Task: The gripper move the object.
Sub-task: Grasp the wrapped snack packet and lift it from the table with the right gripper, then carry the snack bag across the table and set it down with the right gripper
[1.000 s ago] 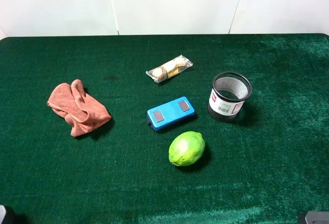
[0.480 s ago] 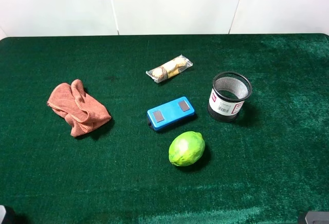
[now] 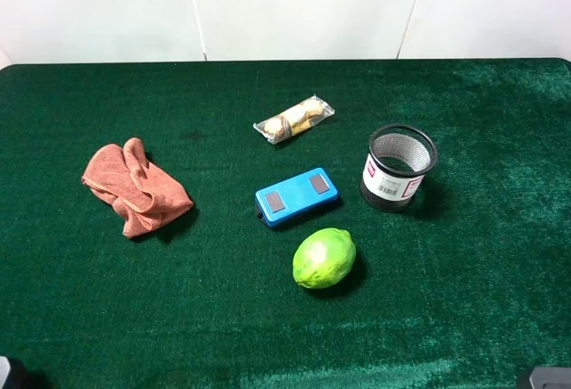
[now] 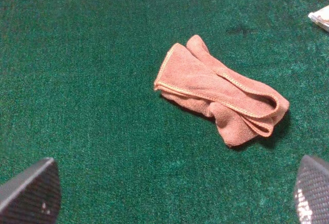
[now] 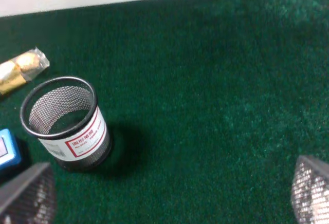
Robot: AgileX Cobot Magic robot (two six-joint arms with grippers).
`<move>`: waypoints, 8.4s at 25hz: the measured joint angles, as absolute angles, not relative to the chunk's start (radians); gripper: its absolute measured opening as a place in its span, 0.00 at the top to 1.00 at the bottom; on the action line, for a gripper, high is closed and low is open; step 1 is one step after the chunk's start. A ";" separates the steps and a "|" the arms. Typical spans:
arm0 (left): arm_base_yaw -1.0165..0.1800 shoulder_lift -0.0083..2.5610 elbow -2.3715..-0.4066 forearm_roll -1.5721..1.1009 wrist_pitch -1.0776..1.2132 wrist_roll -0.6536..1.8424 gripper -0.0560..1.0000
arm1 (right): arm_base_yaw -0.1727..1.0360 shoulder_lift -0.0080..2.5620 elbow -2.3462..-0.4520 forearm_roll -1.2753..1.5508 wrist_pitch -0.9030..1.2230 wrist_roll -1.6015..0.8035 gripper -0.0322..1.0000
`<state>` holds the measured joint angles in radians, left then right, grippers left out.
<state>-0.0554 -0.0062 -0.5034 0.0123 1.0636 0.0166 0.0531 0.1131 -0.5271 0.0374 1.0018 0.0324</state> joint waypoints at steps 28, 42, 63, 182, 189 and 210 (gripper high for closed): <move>-0.055 -0.006 -0.503 0.013 1.064 0.017 0.08 | 0.053 1.086 -1.082 0.255 0.953 -0.262 0.30; -0.055 -0.006 -0.503 0.016 1.064 0.017 0.08 | 0.294 1.428 -1.317 0.201 0.937 -0.174 0.30; -0.055 -0.006 -0.503 0.016 1.064 0.017 0.08 | 0.494 1.909 -1.757 0.095 0.951 0.403 0.30; -0.055 -0.006 -0.503 0.017 1.064 0.017 0.08 | 0.550 2.390 -1.989 0.265 1.075 0.987 0.92; -0.055 -0.006 -0.503 0.017 1.064 0.017 0.08 | 0.550 2.337 -1.989 0.242 1.118 0.928 0.92; -0.055 -0.006 -0.503 0.017 1.064 0.017 0.08 | 0.550 2.148 -1.989 0.205 1.213 0.704 0.92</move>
